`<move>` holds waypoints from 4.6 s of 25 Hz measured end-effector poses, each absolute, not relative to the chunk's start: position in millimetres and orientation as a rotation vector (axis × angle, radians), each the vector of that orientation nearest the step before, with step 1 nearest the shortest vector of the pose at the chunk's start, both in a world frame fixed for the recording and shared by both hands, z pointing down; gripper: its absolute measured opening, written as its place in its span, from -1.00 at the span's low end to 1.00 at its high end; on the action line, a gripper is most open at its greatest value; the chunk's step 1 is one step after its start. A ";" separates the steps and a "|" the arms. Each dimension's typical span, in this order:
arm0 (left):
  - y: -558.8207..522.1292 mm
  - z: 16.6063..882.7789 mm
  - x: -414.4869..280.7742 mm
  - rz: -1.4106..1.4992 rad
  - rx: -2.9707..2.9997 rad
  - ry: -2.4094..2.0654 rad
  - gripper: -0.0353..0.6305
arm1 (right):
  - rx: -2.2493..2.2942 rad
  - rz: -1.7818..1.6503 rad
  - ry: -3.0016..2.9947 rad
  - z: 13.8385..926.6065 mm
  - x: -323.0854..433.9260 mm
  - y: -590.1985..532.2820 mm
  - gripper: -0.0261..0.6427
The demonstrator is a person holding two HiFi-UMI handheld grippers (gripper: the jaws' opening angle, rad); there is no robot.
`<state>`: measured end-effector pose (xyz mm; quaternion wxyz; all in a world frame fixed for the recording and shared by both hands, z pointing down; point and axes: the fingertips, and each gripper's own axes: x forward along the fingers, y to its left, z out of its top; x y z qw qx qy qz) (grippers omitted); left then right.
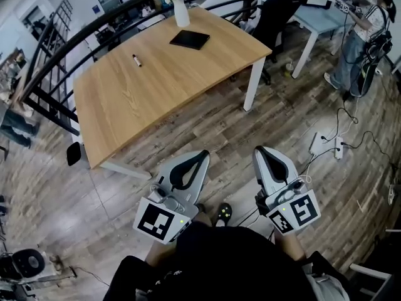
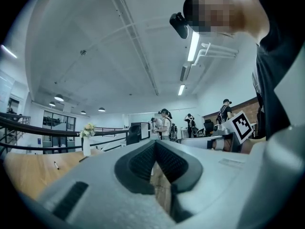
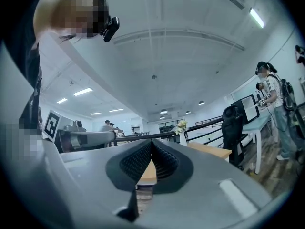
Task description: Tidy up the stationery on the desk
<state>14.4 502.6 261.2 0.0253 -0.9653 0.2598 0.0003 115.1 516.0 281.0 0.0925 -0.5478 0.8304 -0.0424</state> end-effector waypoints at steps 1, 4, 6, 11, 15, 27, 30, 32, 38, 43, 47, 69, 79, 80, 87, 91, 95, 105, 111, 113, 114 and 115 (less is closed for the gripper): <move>502.9 260.8 16.1 -0.004 -2.984 0.803 -0.94 | -1.632 -0.131 2.462 282.6 117.4 516.8 -0.89; 502.7 259.5 18.5 0.003 -2.977 0.800 -0.94 | -1.627 -0.150 2.454 285.7 120.5 517.0 -0.90; 501.2 255.6 19.6 0.048 -2.967 0.796 -0.94 | -1.616 -0.153 2.462 285.9 119.7 515.7 -0.90; 489.7 261.2 19.4 0.031 -2.977 0.821 -0.94 | -1.611 -0.138 2.480 285.9 119.6 506.0 -0.90; 476.1 262.7 23.8 0.038 -2.980 0.809 -0.94 | -1.624 -0.137 2.490 287.0 124.0 493.8 -0.90; 390.4 261.9 34.0 0.081 -3.001 0.730 -0.94 | -1.662 -0.119 2.492 284.5 126.9 415.3 -0.90; 369.3 265.1 33.8 0.083 -3.014 0.724 -0.94 | -1.679 -0.129 2.497 288.0 127.0 395.4 -0.90; 355.9 267.9 34.1 0.083 -3.020 0.726 -0.94 | -1.686 -0.139 2.500 290.8 128.1 381.8 -0.90; 315.5 278.9 27.4 0.086 -3.036 0.773 -0.94 | -1.660 -0.161 2.533 299.2 121.0 342.3 -0.90; 287.5 285.2 26.8 0.088 -3.039 0.791 -0.94 | -1.654 -0.176 2.562 306.4 119.6 315.3 -0.90; 265.4 285.3 29.1 0.091 -3.046 0.793 -0.94 | -1.652 -0.191 2.575 306.5 120.9 292.2 -0.90; 125.1 268.5 -4.6 0.092 -3.017 0.837 -0.94 | -1.621 -0.195 2.611 290.4 88.8 150.1 -0.90; 72.9 270.3 -34.8 0.077 -2.988 0.897 -0.94 | -1.578 -0.171 2.628 288.8 63.9 90.0 -0.90; 69.2 272.0 -38.3 0.082 -2.988 0.915 -0.94 | -1.571 -0.172 2.633 290.0 61.3 86.0 -0.90; 49.1 282.5 -43.7 0.078 -2.990 0.995 -0.94 | -1.524 -0.182 2.678 297.5 58.1 58.7 -0.90; 30.4 285.9 -38.2 0.068 -2.977 1.084 -0.94 | -1.466 -0.189 2.715 296.9 68.2 34.7 -0.90; 9.2 278.8 -28.8 0.074 -2.935 1.153 -0.94 | -1.401 -0.181 2.746 290.5 79.0 5.8 -0.90; -44.3 288.2 -15.9 0.049 -2.871 1.329 -0.94 | -1.274 -0.184 2.824 295.7 98.6 -63.0 -0.90; -69.9 290.3 1.7 0.022 -2.842 1.374 -0.94 | -1.221 -0.197 2.850 299.5 115.2 -96.6 -0.90; -76.3 291.8 5.4 0.012 -2.833 1.390 -0.94 | -1.212 -0.201 2.855 301.1 119.8 -105.7 -0.90; -79.4 292.5 6.5 0.008 -2.829 1.399 -0.94 | -1.208 -0.203 2.859 302.7 121.6 -110.0 -0.89; -82.4 293.0 7.6 0.007 -2.825 1.408 -0.94 | -1.204 -0.205 2.864 304.5 123.2 -114.3 -0.89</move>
